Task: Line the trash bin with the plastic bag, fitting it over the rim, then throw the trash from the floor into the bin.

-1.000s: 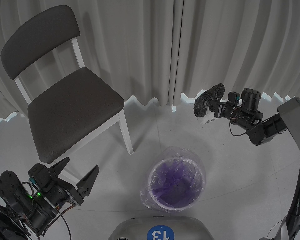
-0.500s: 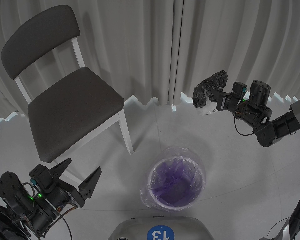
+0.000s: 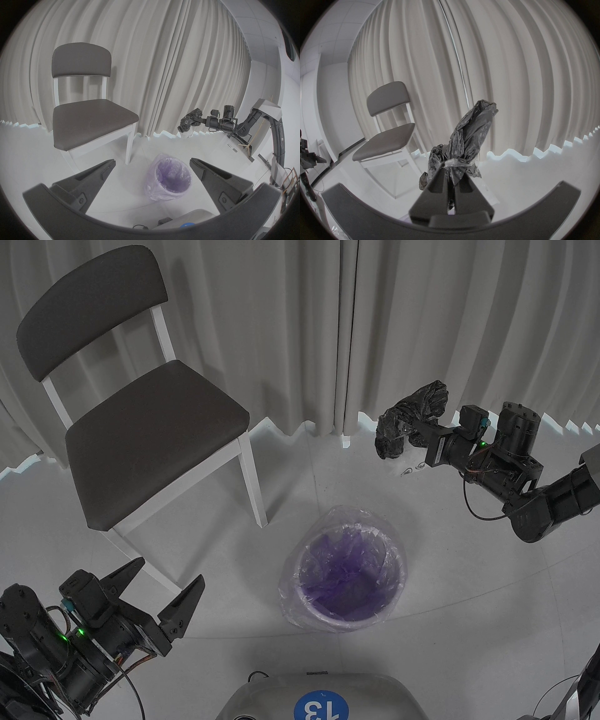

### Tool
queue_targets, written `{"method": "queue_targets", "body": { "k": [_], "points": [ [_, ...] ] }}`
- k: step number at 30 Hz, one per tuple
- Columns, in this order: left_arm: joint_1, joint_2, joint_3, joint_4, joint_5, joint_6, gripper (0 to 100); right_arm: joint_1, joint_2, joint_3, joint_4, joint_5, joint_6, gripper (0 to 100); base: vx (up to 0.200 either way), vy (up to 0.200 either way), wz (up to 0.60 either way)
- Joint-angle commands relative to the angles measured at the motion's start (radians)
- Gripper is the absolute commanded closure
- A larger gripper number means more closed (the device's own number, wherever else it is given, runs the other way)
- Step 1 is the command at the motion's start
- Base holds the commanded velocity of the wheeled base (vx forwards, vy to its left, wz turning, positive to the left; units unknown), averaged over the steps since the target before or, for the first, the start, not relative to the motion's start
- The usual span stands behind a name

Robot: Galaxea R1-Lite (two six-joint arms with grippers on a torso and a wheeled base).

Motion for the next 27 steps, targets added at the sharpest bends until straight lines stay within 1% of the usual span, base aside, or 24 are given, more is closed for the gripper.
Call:
{"method": "queue_targets", "body": {
  "k": [1, 10, 15, 23, 25, 27],
  "points": [
    [0.0, 0.001, 0.018, -0.001, 0.0, 0.0, 0, 0.018, -0.008, 0.015, -0.001, 0.001, 0.0, 100, 0.0, 0.0, 0.0],
    [0.0, -0.006, 0.018, -0.002, 0.0, 0.0, 0, 0.019, -0.008, 0.012, 0.001, 0.001, -0.002, 100, 0.0, 0.0, 0.0],
    [0.003, -0.012, 0.018, -0.002, 0.002, 0.046, 0, 0.026, -0.008, 0.019, -0.001, 0.001, -0.017, 100, 0.0, 0.0, 0.0],
    [0.003, -0.014, 0.018, -0.002, 0.002, 0.044, 0, 0.024, -0.042, 0.031, -0.001, 0.001, -0.025, 100, 0.0, 0.0, 0.0],
    [0.006, -0.025, 0.018, -0.002, 0.002, 0.043, 0, 0.019, -0.077, 0.012, 0.018, 0.001, -0.031, 100, 0.0, 0.0, 0.0],
    [0.006, -0.029, 0.018, -0.001, 0.002, 0.038, 0, 0.012, -0.12, -0.038, 0.082, 0.001, -0.061, 100, 0.0, 0.0, 0.0]
  ]
}}
